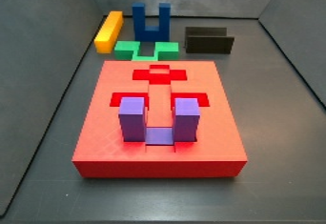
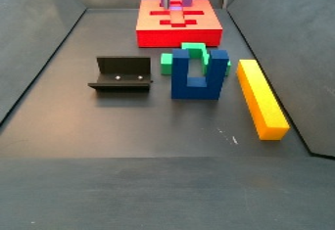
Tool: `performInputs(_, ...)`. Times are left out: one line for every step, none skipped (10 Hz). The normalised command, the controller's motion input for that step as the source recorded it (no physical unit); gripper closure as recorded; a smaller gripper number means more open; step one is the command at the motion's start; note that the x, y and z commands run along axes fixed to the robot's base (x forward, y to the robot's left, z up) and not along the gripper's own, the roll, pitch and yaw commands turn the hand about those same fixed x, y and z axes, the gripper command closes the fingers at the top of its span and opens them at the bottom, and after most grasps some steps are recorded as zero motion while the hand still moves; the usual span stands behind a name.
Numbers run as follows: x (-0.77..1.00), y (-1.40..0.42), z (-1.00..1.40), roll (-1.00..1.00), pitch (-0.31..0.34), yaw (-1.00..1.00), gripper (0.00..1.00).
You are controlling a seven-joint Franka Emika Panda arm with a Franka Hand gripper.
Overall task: Pick up the blue object. Move up. Move to above the board. Insert the blue object.
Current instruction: Pick up the blue object.
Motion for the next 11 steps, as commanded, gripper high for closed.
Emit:
performInputs(0.44,-0.03,-0.30,0.04,-0.056,-0.06,0.00)
performInputs(0.49,0.00,-0.40,0.06,-0.106,-0.22,0.00)
performInputs(0.63,0.00,-0.37,0.00,-0.117,-0.22,0.00)
performInputs(0.68,0.00,-0.34,0.00,-0.143,-0.15,0.00)
performInputs(0.48,0.00,-0.28,0.00,-0.099,-0.11,0.00)
performInputs(0.22,0.00,-0.25,0.00,-0.047,0.00,0.00)
performInputs(0.09,-0.01,-0.28,-0.06,-0.049,0.00,0.00)
performInputs(0.00,0.00,-0.30,-0.08,-0.066,0.07,0.00)
performInputs(0.00,0.00,-0.33,-0.06,-0.060,0.03,0.00)
performInputs(-0.02,0.00,-0.33,-0.08,-0.059,0.00,0.00)
performInputs(0.00,0.00,-0.32,-0.11,-0.083,0.03,0.00)
